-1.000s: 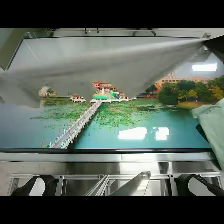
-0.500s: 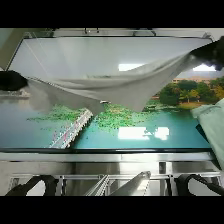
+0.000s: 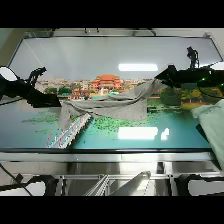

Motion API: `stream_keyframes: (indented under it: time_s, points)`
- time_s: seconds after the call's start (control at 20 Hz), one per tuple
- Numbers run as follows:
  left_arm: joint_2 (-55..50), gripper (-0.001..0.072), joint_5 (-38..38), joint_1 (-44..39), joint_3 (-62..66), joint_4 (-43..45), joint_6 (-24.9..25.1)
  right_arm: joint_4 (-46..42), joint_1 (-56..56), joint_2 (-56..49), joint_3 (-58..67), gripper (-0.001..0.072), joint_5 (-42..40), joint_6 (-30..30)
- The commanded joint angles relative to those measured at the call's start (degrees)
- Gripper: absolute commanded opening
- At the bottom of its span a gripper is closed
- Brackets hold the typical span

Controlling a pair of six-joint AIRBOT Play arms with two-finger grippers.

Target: Fold the shirts.

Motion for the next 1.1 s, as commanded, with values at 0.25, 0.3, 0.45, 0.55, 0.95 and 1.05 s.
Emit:
stream_keyframes:
  time_s: [0.25, 0.3, 0.45, 0.55, 0.95, 1.05]
  points:
    - [0.48, 0.0718, -5.92, 7.72, 1.38, -3.43, -3.58, -1.11, -8.70, -1.66, -0.50, 0.0556, 13.53, 0.02]
    - [1.70, 0.0718, -3.50, 7.98, -1.29, -5.46, -2.49, -1.09, -8.46, -1.66, -2.62, 0.0456, 15.15, -0.31]
    - [2.82, 0.0711, 2.32, 7.98, -6.95, -8.04, 0.07, -1.09, -5.31, -1.42, -11.93, 0.0438, 15.80, -2.27]
    - [1.44, 0.0710, 3.26, 7.98, -8.31, -8.94, 0.57, -1.36, -2.45, -1.44, -17.11, 0.0438, 12.33, -3.08]
    - [-3.37, 0.0710, 5.03, 7.98, -8.15, -9.05, 2.80, -10.73, 3.91, -1.51, -20.90, 0.0437, 1.36, 3.45]
    - [-3.41, 0.0710, 5.16, 7.98, -6.62, -9.05, 2.80, -10.27, 6.05, -1.57, -20.90, 0.0437, 0.72, 3.45]
